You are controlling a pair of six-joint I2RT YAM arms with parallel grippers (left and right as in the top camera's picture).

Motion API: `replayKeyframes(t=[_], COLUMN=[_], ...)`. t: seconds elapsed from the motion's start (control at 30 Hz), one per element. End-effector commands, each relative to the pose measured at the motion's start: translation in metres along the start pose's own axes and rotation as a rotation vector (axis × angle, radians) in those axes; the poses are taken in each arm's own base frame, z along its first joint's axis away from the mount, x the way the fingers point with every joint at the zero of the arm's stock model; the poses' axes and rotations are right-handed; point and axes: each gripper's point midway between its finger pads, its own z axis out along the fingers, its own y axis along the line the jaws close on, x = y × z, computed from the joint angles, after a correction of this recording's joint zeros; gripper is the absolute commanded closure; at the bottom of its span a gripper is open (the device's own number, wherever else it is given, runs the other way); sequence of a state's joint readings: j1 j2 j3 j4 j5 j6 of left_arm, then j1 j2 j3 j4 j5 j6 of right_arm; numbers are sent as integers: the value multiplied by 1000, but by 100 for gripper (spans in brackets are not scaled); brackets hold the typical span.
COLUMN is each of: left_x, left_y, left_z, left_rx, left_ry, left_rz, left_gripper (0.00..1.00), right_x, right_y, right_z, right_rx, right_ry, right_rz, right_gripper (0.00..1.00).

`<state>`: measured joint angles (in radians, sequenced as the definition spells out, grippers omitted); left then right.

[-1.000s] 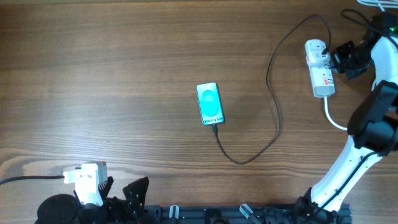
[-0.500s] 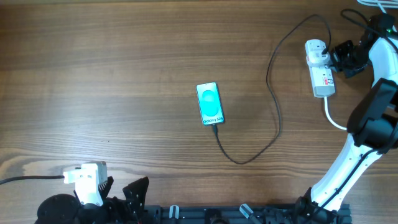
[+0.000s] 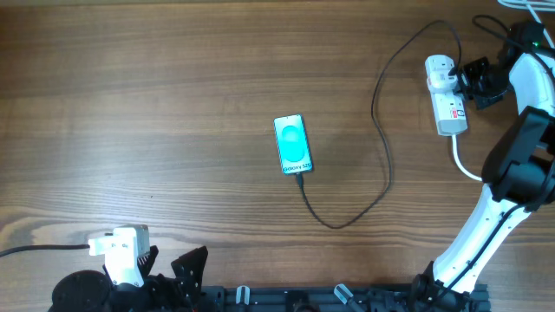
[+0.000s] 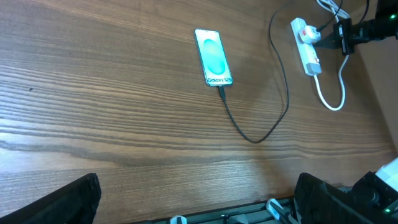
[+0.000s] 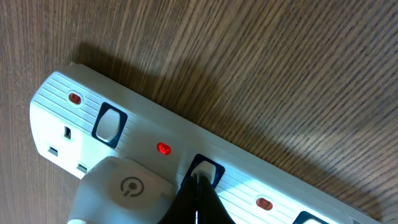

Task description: Plug charger to phone and switch on socket

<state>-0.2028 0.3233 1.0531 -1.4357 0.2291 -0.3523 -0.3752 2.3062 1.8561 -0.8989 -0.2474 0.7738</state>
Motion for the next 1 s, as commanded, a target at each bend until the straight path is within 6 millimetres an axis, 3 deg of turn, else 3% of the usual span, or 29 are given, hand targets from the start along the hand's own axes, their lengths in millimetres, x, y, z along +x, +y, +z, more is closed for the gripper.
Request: replayKeyframes(t=[0.0, 0.1, 0.2, 0.27, 0.3, 0.33, 0.4, 0.47, 0.5, 0.57, 0.63, 0.8, 0.83, 0.9, 0.93, 0.97], left_x=[0, 0, 0, 0, 0, 0, 0, 0, 0, 0, 0, 0, 0, 0, 0, 0], left_y=[0, 0, 0, 0, 0, 0, 0, 0, 0, 0, 0, 0, 0, 0, 0, 0], left_z=[0, 0, 0, 0, 0, 0, 0, 0, 0, 0, 0, 0, 0, 0, 0, 0], left_rx=[-1, 0, -1, 0, -1, 0, 0, 0, 0, -1, 0, 0, 0, 0, 0, 0], left_ry=[-2, -2, -2, -2, -2, -2, -2, -2, -2, -2, -2, -2, -2, -2, -2, -2], left_rz=[7, 7, 7, 7, 7, 7, 7, 7, 7, 7, 7, 7, 7, 7, 7, 7], left_gripper=[0, 0, 0, 0, 0, 0, 0, 0, 0, 0, 0, 0, 0, 0, 0, 0], right_x=[25, 30, 22, 21, 24, 31, 61, 106, 129, 159, 192, 251, 261, 283, 291, 304], right_y=[-4, -18, -21, -3, 14, 24, 46, 55, 52, 44, 24, -64, -81, -121, -135, -157], right_z=[40, 30, -10, -58, -104, -130, -187, -246, -272, -300, -331, -417, -430, -452, -463, -477], right_rx=[57, 125, 180, 119, 60, 29, -39, -72, -76, -98, -133, -257, -290, -361, -406, -470], right_ry=[72, 80, -7, -70, -139, -180, -258, -349, -389, -410, -417, -537, -572, -642, -690, -754], right_rz=[-17, -31, -85, -194, -321, -402, -549, -646, -688, -736, -776, -785, -784, -779, -779, -773], right_gripper=[95, 95, 95, 95, 95, 95, 95, 95, 95, 95, 95, 95, 92, 8, 0, 0])
